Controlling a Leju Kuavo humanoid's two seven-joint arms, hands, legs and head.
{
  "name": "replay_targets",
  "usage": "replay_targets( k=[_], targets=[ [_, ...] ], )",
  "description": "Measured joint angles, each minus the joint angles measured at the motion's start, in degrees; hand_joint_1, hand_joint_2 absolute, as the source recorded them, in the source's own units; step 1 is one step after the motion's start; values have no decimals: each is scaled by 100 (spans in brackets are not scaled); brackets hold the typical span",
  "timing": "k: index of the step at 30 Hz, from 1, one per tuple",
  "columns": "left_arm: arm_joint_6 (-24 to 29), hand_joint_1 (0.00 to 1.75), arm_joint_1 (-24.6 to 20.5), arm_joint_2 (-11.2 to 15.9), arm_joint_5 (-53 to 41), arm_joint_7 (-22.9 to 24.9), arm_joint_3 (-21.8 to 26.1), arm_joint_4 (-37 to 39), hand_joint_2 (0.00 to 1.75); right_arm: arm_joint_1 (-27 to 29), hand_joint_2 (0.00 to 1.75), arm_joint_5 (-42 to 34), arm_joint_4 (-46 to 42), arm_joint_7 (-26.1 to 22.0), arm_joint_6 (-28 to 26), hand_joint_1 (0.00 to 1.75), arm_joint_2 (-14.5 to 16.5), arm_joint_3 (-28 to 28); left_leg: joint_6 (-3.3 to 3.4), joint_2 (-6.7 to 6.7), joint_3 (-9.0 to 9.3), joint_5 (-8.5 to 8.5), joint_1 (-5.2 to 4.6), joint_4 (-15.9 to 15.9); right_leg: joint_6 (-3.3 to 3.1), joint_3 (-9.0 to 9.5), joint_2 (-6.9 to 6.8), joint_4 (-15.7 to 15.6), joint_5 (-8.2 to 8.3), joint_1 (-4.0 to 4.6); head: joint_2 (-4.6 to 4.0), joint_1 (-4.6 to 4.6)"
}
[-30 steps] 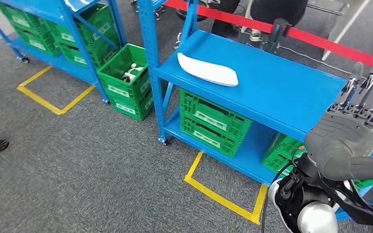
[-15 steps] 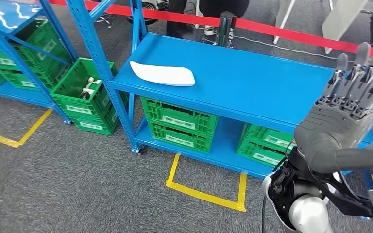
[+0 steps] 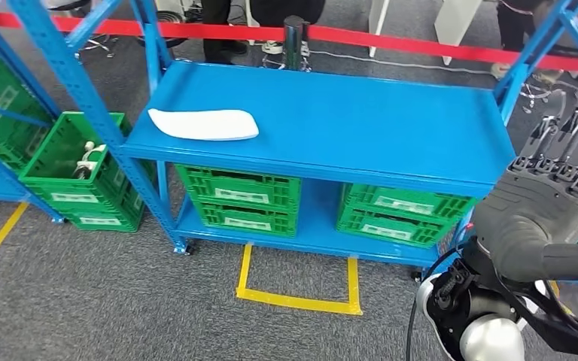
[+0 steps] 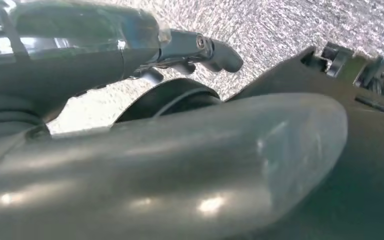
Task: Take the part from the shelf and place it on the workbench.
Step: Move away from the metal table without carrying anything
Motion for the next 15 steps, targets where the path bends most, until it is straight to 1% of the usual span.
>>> replay_targets(
  k=[1,2,3,4,5,6,7,8,9,10,11,12,13,14,15],
  targets=[
    [-1,0,0,-4,-2,3,-1,0,0,3,0,3,-1,9,0,0,-5,2,-29,58,28,-14,1,-15,-33,1,59,-23,-9,-1,0,-6],
    [-1,0,-3,-9,-3,4,-1,-1,0,9,0,7,-7,17,0,0,-11,2,-60,-29,54,-48,12,-11,-61,15,119,-45,-5,-10,0,-21],
    [-1,0,-3,-12,-5,3,-1,-1,0,3,0,13,-11,22,1,0,-18,3,-86,-222,44,-115,26,59,-92,37,181,-72,0,-27,0,-32],
    [-1,0,1,-15,-6,1,-1,-2,0,-4,0,17,-14,24,1,0,-22,3,-104,-452,-31,-228,40,240,-123,62,237,-100,6,-46,0,-56],
    [0,0,7,-16,-7,-2,-1,-2,0,-6,0,21,-16,26,2,0,-23,4,-114,-692,-187,-380,51,543,-149,79,289,-114,6,-59,0,-91],
    [5,0,13,-16,-10,-6,-1,-2,0,-8,0,23,-14,27,2,0,-25,5,-115,-790,-408,-539,51,933,-171,84,356,-116,-1,-59,0,-126],
    [9,0,13,-14,-14,-9,-1,-1,0,-3,0,23,-10,27,2,0,-25,7,-118,-790,-631,-652,46,1300,-187,88,430,-113,-10,-53,0,-161],
    [13,0,12,-10,-20,-11,-1,-1,0,2,0,25,-7,27,2,0,-25,8,-120,-766,-801,-669,41,1538,-194,95,515,-107,-20,-48,0,-187],
    [11,0,12,-5,-26,-13,-1,0,0,3,0,29,-3,27,2,0,-26,9,-116,-749,-881,-565,37,1576,-196,106,605,-99,-33,-46,0,-210],
    [6,0,16,1,-34,-12,-1,1,0,3,0,34,-1,28,2,0,-26,9,-107,-758,-855,-352,37,1397,-189,122,697,-86,-49,-47,0,-235],
    [2,0,23,6,-43,-11,-1,1,0,3,0,39,0,33,2,0,-26,9,-94,-850,-754,-81,45,1058,-174,138,784,-69,-72,-53,0,-261],
    [-3,0,30,9,-50,-11,-1,1,0,1,0,43,0,43,2,0,-26,10,-75,-1064,-645,123,69,730,-150,145,862,-47,-97,-56,0,-281],
    [-4,0,36,9,-57,-12,0,1,0,-5,0,43,1,58,1,0,-27,13,-59,-1250,-538,239,89,439,-121,135,940,-18,-119,-65,0,-286],
    [-5,0,42,6,-62,-12,0,0,0,-10,0,39,1,72,1,0,-27,14,-40,-1404,-472,275,98,272,-84,113,1016,-1,-128,-82,0,-287],
    [-6,0,48,3,-67,-11,0,1,0,-13,0,37,1,83,1,0,-27,16,-19,-1457,-440,238,99,223,-42,87,1098,2,-125,-102,0,-283]
  ],
)
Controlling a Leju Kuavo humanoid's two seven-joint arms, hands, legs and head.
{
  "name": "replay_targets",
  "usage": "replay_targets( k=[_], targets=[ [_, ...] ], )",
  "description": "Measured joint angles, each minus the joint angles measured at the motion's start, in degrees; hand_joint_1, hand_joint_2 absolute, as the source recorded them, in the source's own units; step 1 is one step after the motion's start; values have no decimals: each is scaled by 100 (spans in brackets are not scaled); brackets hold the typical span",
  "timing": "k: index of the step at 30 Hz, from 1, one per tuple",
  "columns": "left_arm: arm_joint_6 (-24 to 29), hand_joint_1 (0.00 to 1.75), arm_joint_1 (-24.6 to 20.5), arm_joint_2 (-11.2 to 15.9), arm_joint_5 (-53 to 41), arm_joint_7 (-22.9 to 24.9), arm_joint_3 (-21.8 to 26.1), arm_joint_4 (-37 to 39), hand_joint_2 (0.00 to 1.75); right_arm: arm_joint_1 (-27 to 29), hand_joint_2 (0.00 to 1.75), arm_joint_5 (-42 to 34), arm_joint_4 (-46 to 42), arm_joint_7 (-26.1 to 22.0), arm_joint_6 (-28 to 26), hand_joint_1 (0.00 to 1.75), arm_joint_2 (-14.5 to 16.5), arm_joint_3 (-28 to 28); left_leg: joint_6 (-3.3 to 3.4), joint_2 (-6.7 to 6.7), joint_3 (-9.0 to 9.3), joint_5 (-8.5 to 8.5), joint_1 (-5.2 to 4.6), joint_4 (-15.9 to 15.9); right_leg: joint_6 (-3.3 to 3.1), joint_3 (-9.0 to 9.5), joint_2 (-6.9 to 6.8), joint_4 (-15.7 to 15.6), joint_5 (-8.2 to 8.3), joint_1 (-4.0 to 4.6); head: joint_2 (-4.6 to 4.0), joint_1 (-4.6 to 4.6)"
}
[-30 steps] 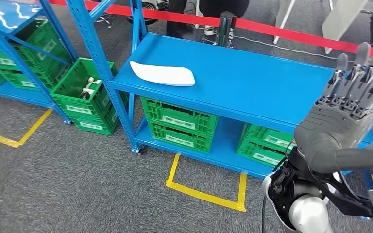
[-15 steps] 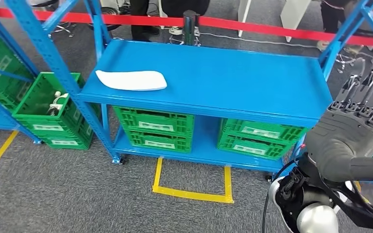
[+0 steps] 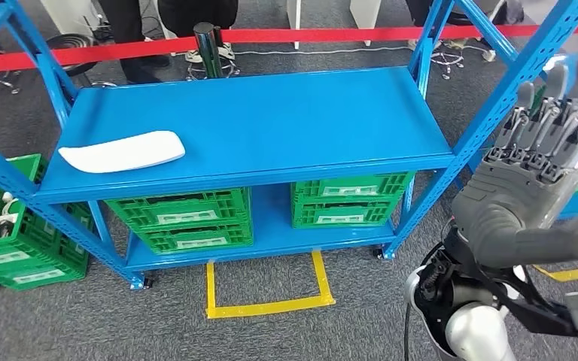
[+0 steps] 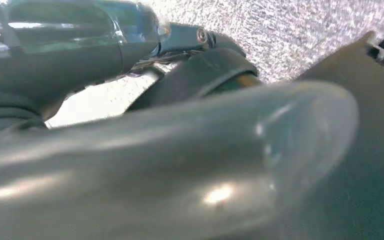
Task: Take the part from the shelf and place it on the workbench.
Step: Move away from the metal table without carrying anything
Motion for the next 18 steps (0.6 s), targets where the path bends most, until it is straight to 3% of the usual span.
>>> replay_targets(
  k=[2,4,6,8,9,10,12,13,15,17,18],
  targets=[
    [0,0,8,-4,-11,0,-2,1,0,1,0,-1,-2,12,-1,0,-4,-1,50,176,57,-12,-17,-59,79,-29,112,-15,12,-33,0,0],
    [3,0,15,-10,-17,-1,-2,3,0,-13,0,28,-1,40,-1,0,-13,-2,112,387,128,-14,-9,-122,149,-126,-140,170,-105,-12,0,52],
    [7,0,34,-14,-19,-4,-2,5,0,-16,0,73,4,95,-1,0,-17,2,165,610,186,-44,-21,-147,210,-448,-521,788,-400,-1,0,121],
    [7,0,50,-11,-17,-7,-2,7,0,13,0,110,20,159,0,0,-19,7,184,805,217,-87,-38,-146,246,-806,-647,1432,-600,-21,0,152],
    [7,0,51,-10,-9,-7,-2,8,0,33,0,138,31,212,1,0,-22,9,178,876,238,-110,-42,-146,251,-864,-664,1515,-551,-28,0,164],
    [11,0,47,-11,7,-10,-1,10,0,59,44,176,44,297,2,0,-31,11,168,927,267,-134,-46,-146,244,-807,-668,1378,-395,-32,0,179],
    [46,0,30,-25,72,-26,0,11,0,132,131,168,91,553,17,0,-84,21,140,971,331,-182,-49,-152,188,-444,-648,660,19,-31,0,204],
    [89,0,16,-40,125,-34,1,11,0,187,175,66,144,679,49,0,-125,27,121,969,346,-199,-52,-156,150,-263,-642,325,136,-20,0,205],
    [246,0,-2,-77,278,-36,11,4,87,357,175,-454,379,875,185,0,-207,39,91,935,337,-225,-49,-159,105,-77,-667,-1,141,8,0,219],
    [469,0,5,-98,485,-6,30,-1,175,577,175,-1382,903,910,407,0,-245,50,93,882,337,-242,-51,-164,131,-36,-732,-61,111,22,0,226],
    [560,0,15,-108,592,21,51,-1,175,659,175,-1898,1305,806,542,0,-251,55,102,856,347,-250,-56,-173,149,-25,-756,-75,106,20,0,217]
  ],
)
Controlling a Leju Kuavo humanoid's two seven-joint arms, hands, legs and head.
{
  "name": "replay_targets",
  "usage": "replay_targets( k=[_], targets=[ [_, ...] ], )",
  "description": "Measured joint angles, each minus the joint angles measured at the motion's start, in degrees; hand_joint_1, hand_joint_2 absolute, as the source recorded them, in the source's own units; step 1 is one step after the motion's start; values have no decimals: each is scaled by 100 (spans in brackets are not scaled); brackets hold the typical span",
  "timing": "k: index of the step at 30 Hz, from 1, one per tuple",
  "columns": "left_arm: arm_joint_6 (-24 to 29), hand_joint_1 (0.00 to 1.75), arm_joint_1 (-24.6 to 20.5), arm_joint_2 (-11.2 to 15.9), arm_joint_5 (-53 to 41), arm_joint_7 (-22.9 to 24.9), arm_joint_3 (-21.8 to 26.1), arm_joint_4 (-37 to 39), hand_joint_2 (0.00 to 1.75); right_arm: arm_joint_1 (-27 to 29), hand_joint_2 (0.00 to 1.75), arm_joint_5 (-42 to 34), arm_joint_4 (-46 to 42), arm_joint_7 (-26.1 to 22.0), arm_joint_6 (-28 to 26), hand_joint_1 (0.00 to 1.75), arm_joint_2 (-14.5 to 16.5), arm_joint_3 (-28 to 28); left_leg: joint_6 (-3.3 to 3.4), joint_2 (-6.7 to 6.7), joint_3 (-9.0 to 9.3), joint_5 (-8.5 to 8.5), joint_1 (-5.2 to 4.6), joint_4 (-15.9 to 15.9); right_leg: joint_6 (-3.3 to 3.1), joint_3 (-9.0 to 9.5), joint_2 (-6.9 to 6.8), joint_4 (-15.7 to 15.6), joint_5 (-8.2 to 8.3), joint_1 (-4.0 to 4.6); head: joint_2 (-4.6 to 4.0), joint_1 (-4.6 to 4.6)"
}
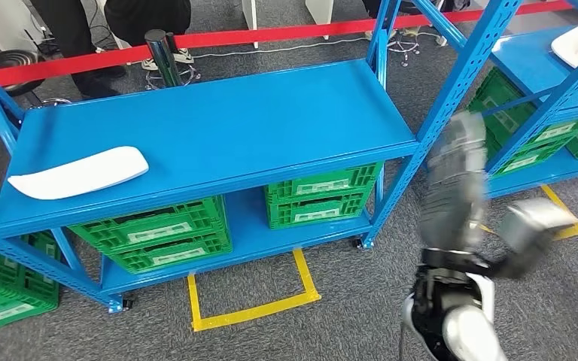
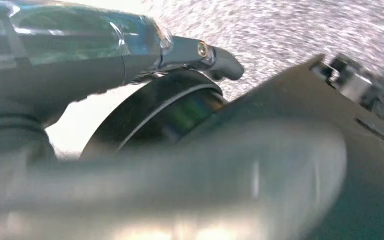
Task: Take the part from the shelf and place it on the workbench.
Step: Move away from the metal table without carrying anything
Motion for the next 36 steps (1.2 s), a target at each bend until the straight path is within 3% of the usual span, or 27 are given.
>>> replay_targets(
  k=[4,7,14,18,23,30,36],
  targets=[
    [148,0,20,-13,276,86,144,0,175,42,175,-1271,2353,-916,611,0,15,28,-53,-80,38,38,0,-71,-34,17,-81,2,-34,-2,0,-63],
    [197,0,62,-14,431,92,250,0,175,13,175,-1505,3861,-884,788,0,50,55,-71,-110,50,48,-1,-94,-55,21,-107,3,-50,-1,0,-88],
    [238,0,85,-18,518,79,350,0,175,3,175,-1584,5081,-778,986,0,118,92,-78,-110,58,46,-3,-104,-67,23,-105,4,-58,0,0,-107],
    [345,0,95,-29,453,178,514,0,175,151,175,-1231,7512,429,1409,0,320,427,-95,-108,79,31,-19,-111,-66,40,-97,-4,-71,-8,0,-120],
    [382,0,71,-27,470,343,592,0,175,399,175,-1249,8586,1483,1561,0,438,683,-85,-92,87,18,-30,-112,-56,60,-93,-6,-78,-25,0,-120],
    [231,0,-13,-24,409,602,672,-2,175,400,175,-1309,9286,2182,1793,0,561,833,-69,-47,140,-3,-35,-113,-43,111,-65,-15,-87,-27,0,-125],
    [162,0,-18,-19,493,743,754,-4,175,385,175,-1017,9552,2244,1726,0,621,1028,-70,-36,146,-4,-36,-113,-43,116,-60,-15,-86,-29,0,-133]
  ],
)
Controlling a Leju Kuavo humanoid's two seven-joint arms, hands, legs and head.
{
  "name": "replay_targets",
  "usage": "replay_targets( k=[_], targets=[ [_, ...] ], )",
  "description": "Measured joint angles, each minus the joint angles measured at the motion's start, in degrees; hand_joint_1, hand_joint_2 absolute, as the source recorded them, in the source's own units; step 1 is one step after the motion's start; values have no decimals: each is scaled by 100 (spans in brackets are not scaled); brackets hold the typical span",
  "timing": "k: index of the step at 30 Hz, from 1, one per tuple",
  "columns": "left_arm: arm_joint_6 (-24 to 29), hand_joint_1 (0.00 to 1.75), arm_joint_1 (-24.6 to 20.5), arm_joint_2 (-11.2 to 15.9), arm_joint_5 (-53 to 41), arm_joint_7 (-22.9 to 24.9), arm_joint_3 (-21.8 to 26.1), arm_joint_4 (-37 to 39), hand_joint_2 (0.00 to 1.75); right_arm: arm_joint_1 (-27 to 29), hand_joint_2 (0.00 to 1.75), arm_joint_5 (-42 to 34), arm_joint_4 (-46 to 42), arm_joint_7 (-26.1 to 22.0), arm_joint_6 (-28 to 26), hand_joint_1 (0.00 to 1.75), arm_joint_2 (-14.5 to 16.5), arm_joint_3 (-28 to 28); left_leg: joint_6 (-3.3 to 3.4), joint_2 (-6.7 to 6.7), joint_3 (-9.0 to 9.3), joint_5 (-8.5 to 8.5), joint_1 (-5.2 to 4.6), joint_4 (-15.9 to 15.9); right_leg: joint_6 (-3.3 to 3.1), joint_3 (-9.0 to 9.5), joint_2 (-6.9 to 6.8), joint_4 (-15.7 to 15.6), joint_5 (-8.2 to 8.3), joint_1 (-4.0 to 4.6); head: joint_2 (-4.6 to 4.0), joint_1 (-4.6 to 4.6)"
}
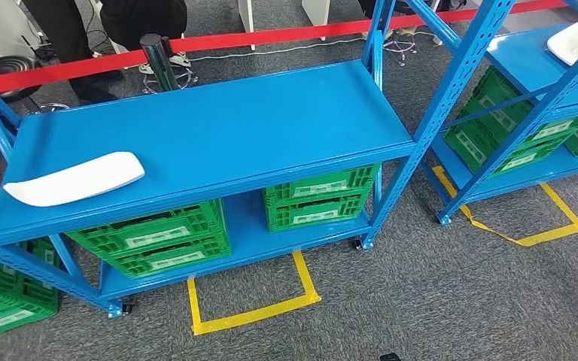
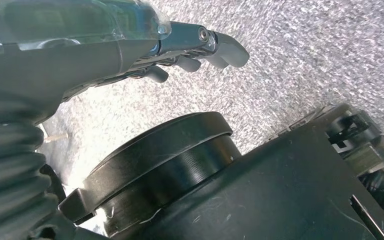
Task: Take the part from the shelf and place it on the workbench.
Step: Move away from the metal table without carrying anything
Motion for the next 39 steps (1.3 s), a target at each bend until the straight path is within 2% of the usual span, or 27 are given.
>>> replay_targets(
  k=[4,12,31,35,39],
  targets=[
    [-81,0,64,2,-119,1,292,-7,175,71,175,196,40,-241,-37,0,32,21,2,2,0,-1,0,0,0,1,0,0,0,-1,0,-2],
    [-356,0,300,14,-657,-228,1161,-79,175,285,175,595,44,-650,272,0,133,-123,8,11,1,-6,-1,-1,0,1,0,0,-1,-1,0,-6],
    [-1058,0,1097,38,-1983,-843,3850,-475,175,834,175,1543,-81,-1606,1083,0,387,-1473,15,15,3,-11,-3,-1,3,1,4,-2,-3,-3,0,-10],
    [-1199,0,1259,44,-2266,-968,4476,-560,0,955,175,1747,-158,-1807,1254,0,431,-1825,15,13,4,-11,-3,-2,3,1,4,-2,-3,-3,0,-10],
    [-1331,0,1425,63,-2542,-1093,5058,-631,0,1069,0,1943,-239,-2003,1420,0,469,-2165,12,8,5,-13,-3,-2,4,0,12,-3,-5,-3,0,-11]
  ],
)
